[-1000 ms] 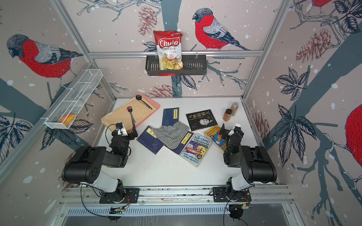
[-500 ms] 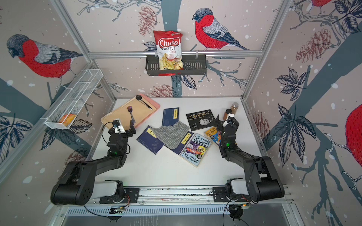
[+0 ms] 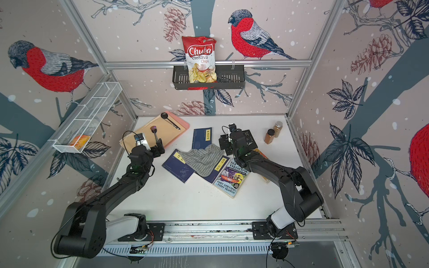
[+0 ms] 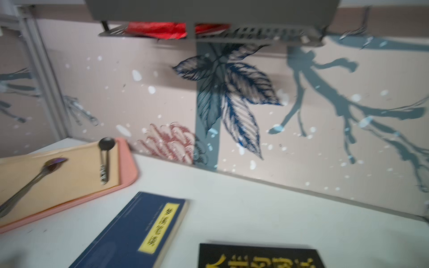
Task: Wipe the cover of the book
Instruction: Pick up the cleaning item from the book.
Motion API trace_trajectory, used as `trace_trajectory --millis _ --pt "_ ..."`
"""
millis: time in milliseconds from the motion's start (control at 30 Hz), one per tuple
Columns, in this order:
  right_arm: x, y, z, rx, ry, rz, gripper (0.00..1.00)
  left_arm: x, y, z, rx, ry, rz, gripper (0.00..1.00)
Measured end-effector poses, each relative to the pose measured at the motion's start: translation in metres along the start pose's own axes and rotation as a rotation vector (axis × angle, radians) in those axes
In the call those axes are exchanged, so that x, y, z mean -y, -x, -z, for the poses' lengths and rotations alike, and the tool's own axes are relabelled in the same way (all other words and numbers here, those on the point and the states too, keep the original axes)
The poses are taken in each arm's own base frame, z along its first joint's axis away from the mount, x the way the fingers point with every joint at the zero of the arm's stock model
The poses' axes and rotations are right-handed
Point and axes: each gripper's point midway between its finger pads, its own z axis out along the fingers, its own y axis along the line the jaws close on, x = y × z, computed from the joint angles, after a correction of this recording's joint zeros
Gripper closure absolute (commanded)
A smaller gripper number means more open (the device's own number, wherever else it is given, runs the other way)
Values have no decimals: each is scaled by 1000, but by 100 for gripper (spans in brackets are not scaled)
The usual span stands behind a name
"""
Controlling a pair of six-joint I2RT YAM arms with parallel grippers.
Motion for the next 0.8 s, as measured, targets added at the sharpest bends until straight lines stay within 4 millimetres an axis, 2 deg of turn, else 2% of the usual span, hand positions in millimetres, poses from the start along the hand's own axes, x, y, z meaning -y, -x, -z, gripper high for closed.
trace_trajectory --millis 133,300,533,800 --pt "-45 -20 -17 -92 91 31 0 7 -10 -1 -54 -22 -12 3" --pt "-85 -50 -35 -199 147 71 0 9 -17 -1 -90 -28 -20 3" --pt "-117 -74 -38 -268 223 76 0 14 -19 1 -104 -57 -21 4" --pt "-138 -96 -39 -326 307 63 0 15 -20 1 -106 -61 -10 4"
